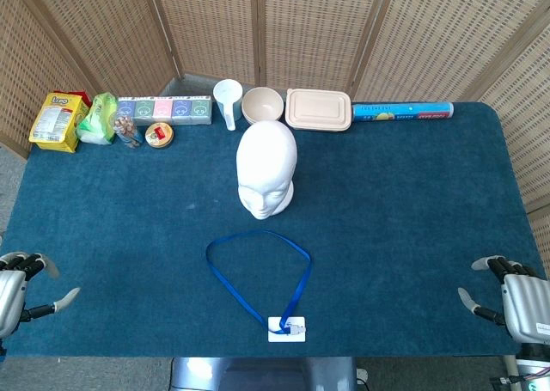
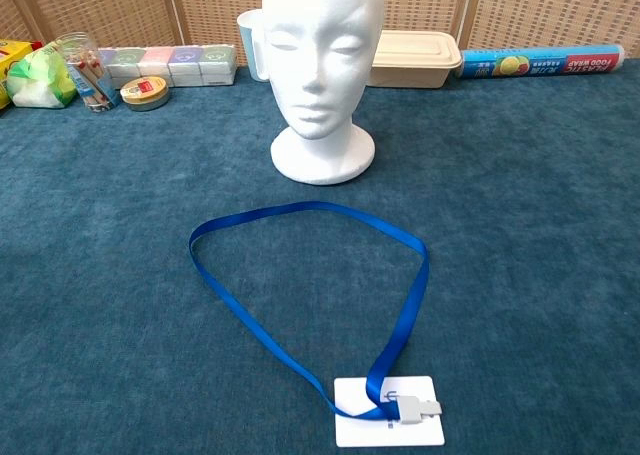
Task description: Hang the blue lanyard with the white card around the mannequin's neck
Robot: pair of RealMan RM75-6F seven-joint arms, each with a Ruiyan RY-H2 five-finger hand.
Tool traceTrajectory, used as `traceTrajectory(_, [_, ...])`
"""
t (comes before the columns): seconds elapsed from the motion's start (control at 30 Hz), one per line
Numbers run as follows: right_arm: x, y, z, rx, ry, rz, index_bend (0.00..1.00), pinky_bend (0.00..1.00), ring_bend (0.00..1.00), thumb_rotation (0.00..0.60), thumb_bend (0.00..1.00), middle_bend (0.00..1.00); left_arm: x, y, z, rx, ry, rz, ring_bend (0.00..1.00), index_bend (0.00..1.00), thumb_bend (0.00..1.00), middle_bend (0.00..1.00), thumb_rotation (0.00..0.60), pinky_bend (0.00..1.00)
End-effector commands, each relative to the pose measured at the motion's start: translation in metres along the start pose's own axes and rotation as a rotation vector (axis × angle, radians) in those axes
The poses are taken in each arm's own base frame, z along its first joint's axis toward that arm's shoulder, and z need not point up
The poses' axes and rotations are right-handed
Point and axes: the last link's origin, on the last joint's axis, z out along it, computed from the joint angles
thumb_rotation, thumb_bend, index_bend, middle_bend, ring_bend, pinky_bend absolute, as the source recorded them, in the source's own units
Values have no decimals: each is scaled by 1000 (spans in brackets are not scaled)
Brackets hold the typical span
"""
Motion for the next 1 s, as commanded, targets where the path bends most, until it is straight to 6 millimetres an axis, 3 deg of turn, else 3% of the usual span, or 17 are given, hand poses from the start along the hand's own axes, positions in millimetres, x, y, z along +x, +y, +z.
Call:
traceTrajectory(0.03, [0,0,0,3,3,1,414,378,426,445,295,406,-1,0,1,1,-7,1,377,521,151,447,283,239])
traceTrajectory(0.47, [1,-7,4,50,14,62,419,382,429,444,295,412,0,-3,3,15,-3,-5,377,521,151,447,289,240])
traceTrajectory(1.0, [-13,-29,22,217,-132,188,419,492,468,446,305,428,0,4,15,4,-13,2,377,521,151,447,289,239])
